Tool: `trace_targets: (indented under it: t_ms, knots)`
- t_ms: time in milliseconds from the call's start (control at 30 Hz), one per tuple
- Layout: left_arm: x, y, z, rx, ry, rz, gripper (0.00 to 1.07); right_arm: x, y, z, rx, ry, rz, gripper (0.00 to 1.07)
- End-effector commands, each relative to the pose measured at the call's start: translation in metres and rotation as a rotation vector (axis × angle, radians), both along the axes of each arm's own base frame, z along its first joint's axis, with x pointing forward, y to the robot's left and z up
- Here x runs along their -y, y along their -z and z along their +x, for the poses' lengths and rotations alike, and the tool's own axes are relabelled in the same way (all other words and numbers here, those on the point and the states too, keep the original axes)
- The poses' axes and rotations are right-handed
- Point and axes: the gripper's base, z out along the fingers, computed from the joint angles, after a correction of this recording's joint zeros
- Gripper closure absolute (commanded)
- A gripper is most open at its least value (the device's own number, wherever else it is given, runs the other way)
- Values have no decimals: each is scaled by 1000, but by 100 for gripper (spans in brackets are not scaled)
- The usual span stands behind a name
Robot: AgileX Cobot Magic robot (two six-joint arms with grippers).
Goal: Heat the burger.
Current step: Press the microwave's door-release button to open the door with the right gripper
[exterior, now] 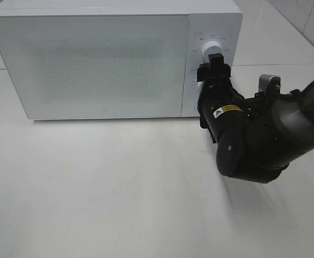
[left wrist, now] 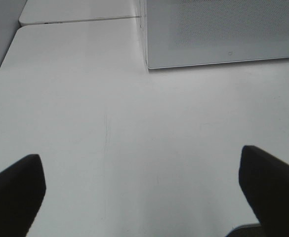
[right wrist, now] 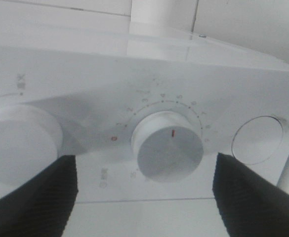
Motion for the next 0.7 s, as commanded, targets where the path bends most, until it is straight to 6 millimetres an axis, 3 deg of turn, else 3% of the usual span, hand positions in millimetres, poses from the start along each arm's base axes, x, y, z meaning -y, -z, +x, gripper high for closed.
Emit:
trace_targets:
  t_ms: [33,267,367,433,633,700]
  knots:
    - [1,-1,-2,29,3,-6,7,2,-5,-11,-43,-98,-122,32]
    - [1,-1,-2,29,3,-6,7,8,-11,-26,-74,-218,-317,32]
    - [1,-1,-2,29,3,-6,7,8,-16,-33,-85,-309,-450,32]
    - [1,-1,-2,29,3,-6,7,4,-23,-40,-120,-448,-644,32]
    - [1,-1,-2,29,3,-6,7,9,-33,-41,-178,-573,-809,32]
    - [1,-1,-2,29,3,-6,7,16,-46,-37,-231,-727,-963,32]
